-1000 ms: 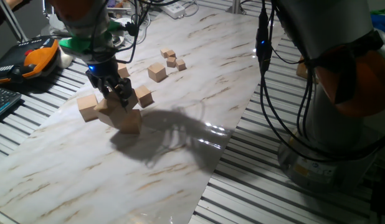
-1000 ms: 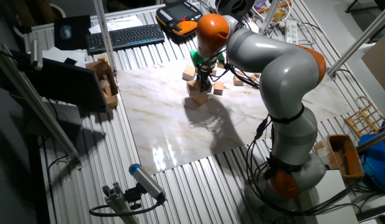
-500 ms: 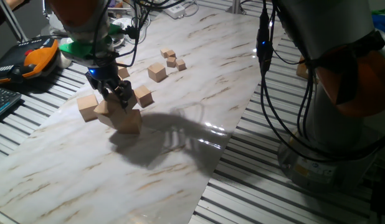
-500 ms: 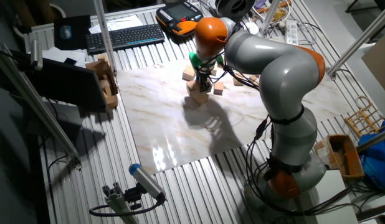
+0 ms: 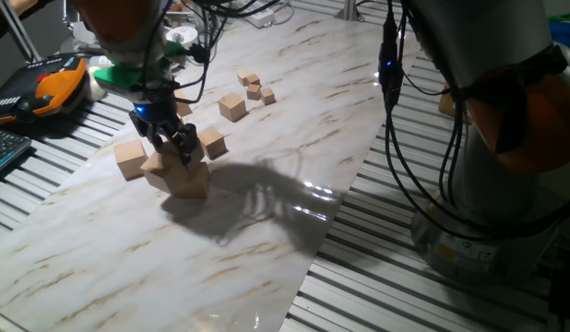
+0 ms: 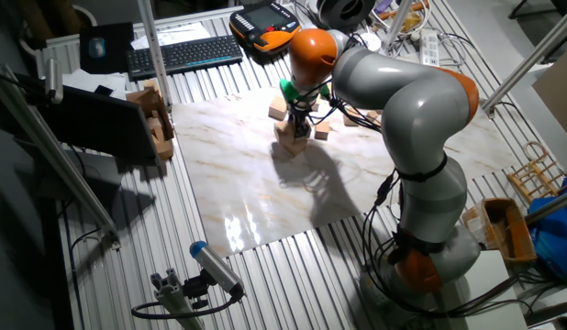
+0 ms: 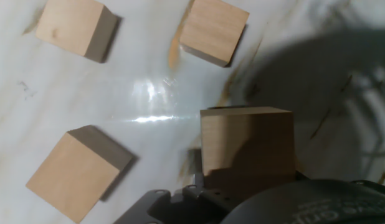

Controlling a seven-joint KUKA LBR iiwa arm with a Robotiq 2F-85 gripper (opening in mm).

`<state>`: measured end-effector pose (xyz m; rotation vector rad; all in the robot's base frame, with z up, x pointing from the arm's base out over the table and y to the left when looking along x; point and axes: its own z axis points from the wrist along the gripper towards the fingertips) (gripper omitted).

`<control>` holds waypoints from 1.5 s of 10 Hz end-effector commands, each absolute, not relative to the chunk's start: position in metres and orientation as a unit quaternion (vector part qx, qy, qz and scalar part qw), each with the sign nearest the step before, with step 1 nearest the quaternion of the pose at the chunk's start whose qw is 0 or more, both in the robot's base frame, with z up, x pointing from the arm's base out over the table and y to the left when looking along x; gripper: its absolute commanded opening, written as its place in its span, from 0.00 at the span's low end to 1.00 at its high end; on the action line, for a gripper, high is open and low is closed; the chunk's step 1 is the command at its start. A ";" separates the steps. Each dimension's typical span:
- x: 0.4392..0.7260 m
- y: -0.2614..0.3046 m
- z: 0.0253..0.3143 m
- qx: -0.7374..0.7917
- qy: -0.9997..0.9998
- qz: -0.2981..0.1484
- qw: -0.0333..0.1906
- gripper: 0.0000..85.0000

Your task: Stack the blocks into a cross shape

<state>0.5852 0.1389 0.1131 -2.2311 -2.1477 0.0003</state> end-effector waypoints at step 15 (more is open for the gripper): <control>0.579 0.138 0.133 -0.730 -0.682 -0.013 0.038 0.00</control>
